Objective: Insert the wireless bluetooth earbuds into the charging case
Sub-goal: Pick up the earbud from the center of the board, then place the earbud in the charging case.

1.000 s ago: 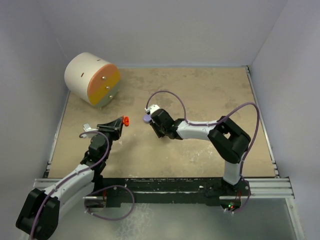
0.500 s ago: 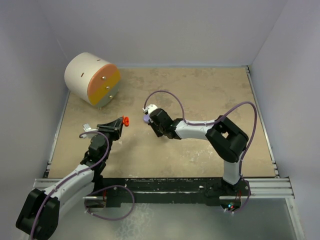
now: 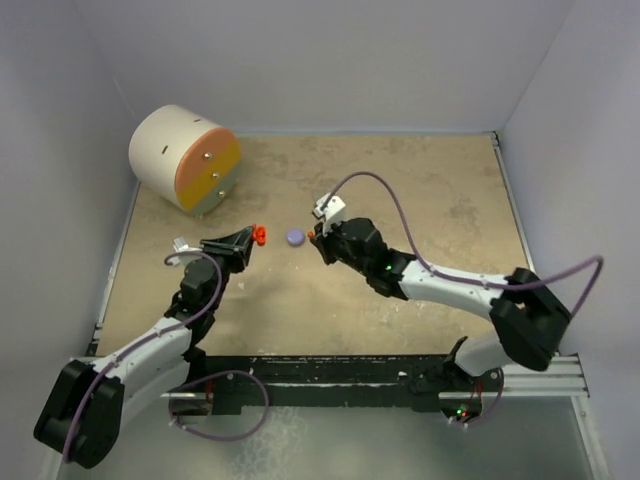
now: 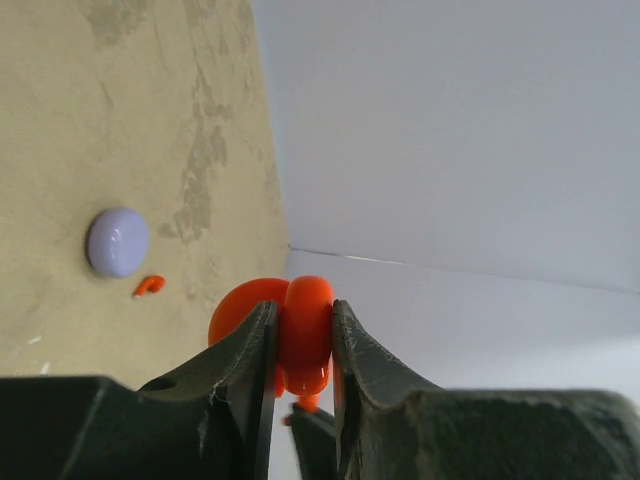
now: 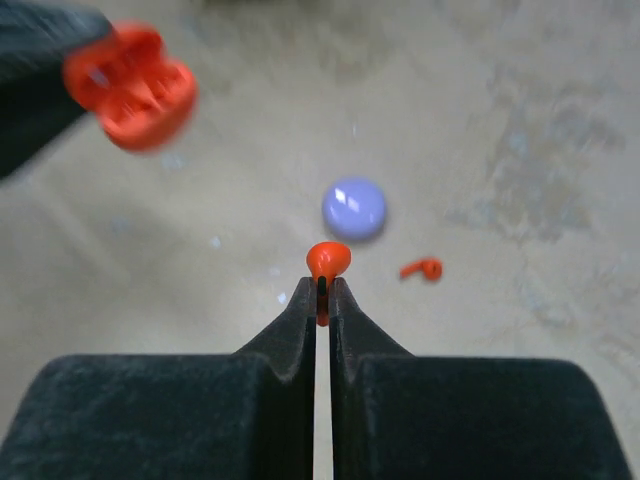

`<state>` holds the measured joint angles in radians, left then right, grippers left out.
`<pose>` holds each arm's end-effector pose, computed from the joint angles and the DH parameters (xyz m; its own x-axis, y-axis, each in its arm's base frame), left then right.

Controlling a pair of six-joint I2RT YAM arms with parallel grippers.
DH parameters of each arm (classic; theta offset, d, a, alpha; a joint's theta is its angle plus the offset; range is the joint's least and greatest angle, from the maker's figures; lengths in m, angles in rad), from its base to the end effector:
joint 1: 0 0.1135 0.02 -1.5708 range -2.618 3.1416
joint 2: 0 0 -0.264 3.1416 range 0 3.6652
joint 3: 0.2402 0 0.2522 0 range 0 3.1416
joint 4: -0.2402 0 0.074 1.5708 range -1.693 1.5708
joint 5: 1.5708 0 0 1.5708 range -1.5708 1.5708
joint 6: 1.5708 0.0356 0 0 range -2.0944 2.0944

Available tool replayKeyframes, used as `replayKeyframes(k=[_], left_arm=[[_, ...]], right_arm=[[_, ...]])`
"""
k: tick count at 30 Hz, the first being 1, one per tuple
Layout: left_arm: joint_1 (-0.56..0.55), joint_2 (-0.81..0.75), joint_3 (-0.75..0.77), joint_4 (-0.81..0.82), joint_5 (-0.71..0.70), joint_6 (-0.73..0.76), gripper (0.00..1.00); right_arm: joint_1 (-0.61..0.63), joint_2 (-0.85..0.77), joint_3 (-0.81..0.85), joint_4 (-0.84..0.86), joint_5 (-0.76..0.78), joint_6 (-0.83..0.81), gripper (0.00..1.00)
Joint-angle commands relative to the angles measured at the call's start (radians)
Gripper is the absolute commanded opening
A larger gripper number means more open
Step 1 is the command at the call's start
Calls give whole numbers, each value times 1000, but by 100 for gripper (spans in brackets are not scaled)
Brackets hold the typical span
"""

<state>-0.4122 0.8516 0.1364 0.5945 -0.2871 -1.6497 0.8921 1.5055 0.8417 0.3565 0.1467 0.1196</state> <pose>0.1669 -0.0620 0.1838 -0.1176 -0.9921 0.0443 -0.1200 -0.0300 -0.9923 0.2155 0.2589 0.2402 -0.2700 -0.1467 -0.9516 -0.6550 0.7524 0.0698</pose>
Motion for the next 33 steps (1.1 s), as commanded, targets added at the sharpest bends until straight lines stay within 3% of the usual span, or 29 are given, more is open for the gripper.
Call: replayKeyframes(k=[1,6,12,33], left_arm=[[6,78,68,153,79,-111,0],[5,171,113,266,137,-174,0],[6,268,155,375,195,-227,0],[4,372,221,447,353,-247,0]], right_arm=[[-2,-141,-67,302,-55,-50,0],[-4,-154,-48,338,-83,-86,0],[-4,-182,-118,533,-120,-115,0],[-16,-39,-29,752,-199,-178,0]])
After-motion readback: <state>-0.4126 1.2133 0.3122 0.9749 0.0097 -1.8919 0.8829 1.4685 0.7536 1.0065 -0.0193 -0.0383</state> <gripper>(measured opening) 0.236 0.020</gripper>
